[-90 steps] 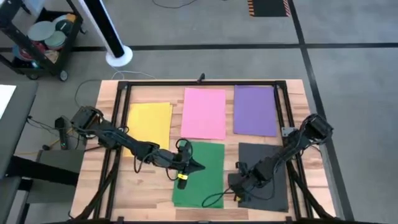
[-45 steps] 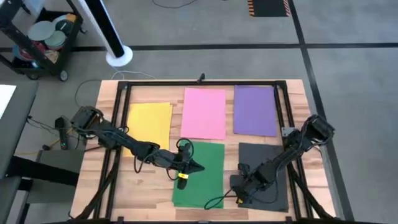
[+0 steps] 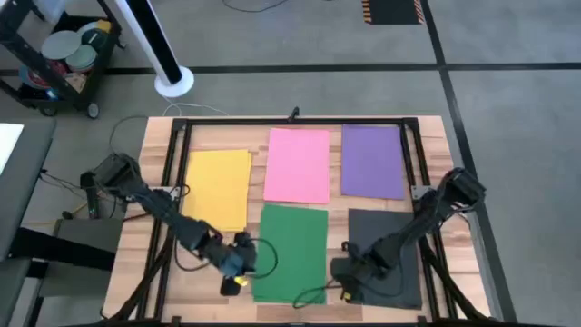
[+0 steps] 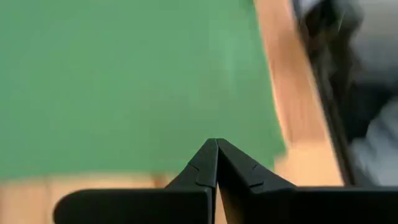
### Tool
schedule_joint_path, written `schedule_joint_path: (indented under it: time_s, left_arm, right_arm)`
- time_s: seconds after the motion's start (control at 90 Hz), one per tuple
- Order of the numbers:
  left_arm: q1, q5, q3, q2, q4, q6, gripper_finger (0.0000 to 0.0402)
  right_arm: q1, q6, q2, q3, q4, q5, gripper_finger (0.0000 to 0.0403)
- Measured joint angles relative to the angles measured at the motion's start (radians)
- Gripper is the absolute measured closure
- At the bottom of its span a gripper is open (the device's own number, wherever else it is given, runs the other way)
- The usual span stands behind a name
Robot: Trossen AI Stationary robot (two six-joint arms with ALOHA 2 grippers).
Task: Organize paper
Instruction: Adjust the stacked papers on the table
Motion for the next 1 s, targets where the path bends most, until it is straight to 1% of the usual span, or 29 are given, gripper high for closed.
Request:
schedule_joint_path:
  time_s: [0.078, 0.156, 0.233, 0.333, 0.444, 0.667, 0.822, 1.0]
  left_arm:
    - [-0.029, -0.045, -0.001, 0.017, -0.058, -0.04, 0.0402]
    - [-0.047, -0.079, -0.018, 0.025, -0.076, -0.07, 0.0401]
    - [-0.053, -0.095, -0.045, 0.025, -0.055, -0.106, 0.0402]
    - [-0.052, -0.126, -0.065, 0.025, -0.009, -0.108, 0.0402]
    - [-0.042, -0.12, -0.091, 0.025, 0.051, -0.111, 0.0402]
    - [-0.045, -0.077, -0.108, 0.025, 0.047, -0.155, 0.0402]
    - [-0.054, -0.072, -0.108, 0.025, 0.088, -0.158, 0.0402]
    - [-0.057, -0.069, -0.108, 0.034, 0.096, -0.177, 0.0401]
  right_arm:
    - [-0.019, -0.008, -0.001, 0.001, 0.005, 0.018, 0.0403]
    - [-0.036, -0.027, -0.001, 0.001, 0.007, 0.02, 0.0403]
    - [-0.053, -0.031, -0.001, 0.001, 0.011, 0.024, 0.0403]
    - [-0.069, -0.044, -0.001, 0.001, 0.016, 0.027, 0.0403]
    - [-0.08, -0.049, -0.001, -0.001, 0.022, 0.022, 0.0403]
    - [-0.086, -0.059, 0.0, -0.001, 0.043, -0.001, 0.0403]
    - [-0.077, -0.049, 0.066, -0.001, 0.116, -0.063, 0.0403]
    - [-0.059, -0.029, 0.107, 0.011, 0.14, -0.068, 0.0403]
